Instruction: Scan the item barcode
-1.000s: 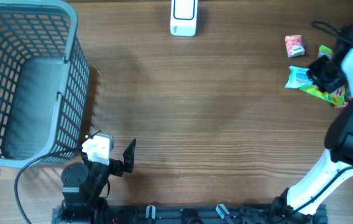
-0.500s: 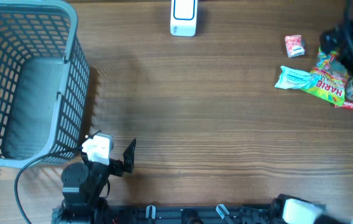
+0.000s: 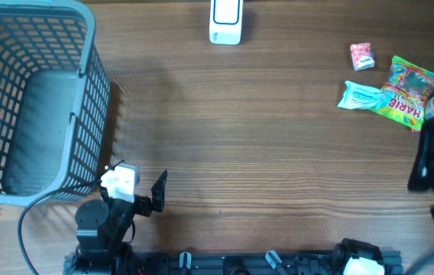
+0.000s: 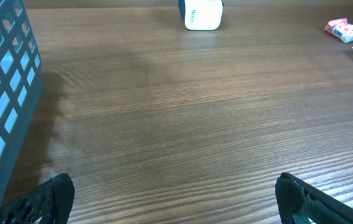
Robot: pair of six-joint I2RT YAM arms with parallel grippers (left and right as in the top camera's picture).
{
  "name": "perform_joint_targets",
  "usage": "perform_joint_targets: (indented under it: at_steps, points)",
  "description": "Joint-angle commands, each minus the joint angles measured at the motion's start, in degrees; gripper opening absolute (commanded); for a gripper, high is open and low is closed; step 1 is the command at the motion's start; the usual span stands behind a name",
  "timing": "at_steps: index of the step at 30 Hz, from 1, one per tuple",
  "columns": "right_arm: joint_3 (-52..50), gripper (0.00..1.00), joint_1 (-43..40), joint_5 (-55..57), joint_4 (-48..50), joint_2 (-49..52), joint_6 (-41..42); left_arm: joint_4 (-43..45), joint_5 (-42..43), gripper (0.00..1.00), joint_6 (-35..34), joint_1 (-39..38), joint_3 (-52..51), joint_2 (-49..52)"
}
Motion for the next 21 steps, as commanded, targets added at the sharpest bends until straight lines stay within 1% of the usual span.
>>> perform_joint_targets:
  at_steps: [1,4,5,9,11,13,14,18,21]
  points:
    - [-8.98,1.0,3.19,-3.19,9.33,-9.2,-11.63,0.07,-0.55,1.0,0.46,0.37,-0.35,-0.24]
    - [-22.82,1.0,6.01,-5.46,22.29,-19.17,-14.38,0.07,-0.55,1.0,0.46,0.37,-0.35,-0.24]
    - [-31.91,1.0,7.17,-5.42,29.03,-24.68,-14.36,0.09,-0.55,1.0,0.46,0.37,-0.35,-0.24]
    - [-48.61,1.0,7.78,-5.49,40.83,-33.4,-14.1,0.09,-0.55,1.0,0.46,0.37,-0.35,-0.24]
    - [-59.19,1.0,7.82,-5.44,50.05,-38.05,-12.7,0.07,-0.55,1.0,0.46,0.37,-0.35,-0.24]
    - [-66.53,1.0,8.11,-5.42,56.87,-40.85,-11.15,0.07,-0.55,1.0,0.46,0.37,-0.35,-0.24]
    - [-71.87,1.0,8.76,-5.38,61.4,-42.8,-9.81,0.07,-0.55,1.0,0.46,0.37,-0.35,-0.24]
    - [-82.12,1.0,10.93,-2.56,65.94,-46.16,-9.11,0.07,-0.55,1.0,0.46,0.37,-0.35,-0.24]
    - [-86.9,1.0,11.19,1.36,66.05,-46.12,-7.58,0.07,-0.55,1.0,0.46,0.37,-0.35,-0.24]
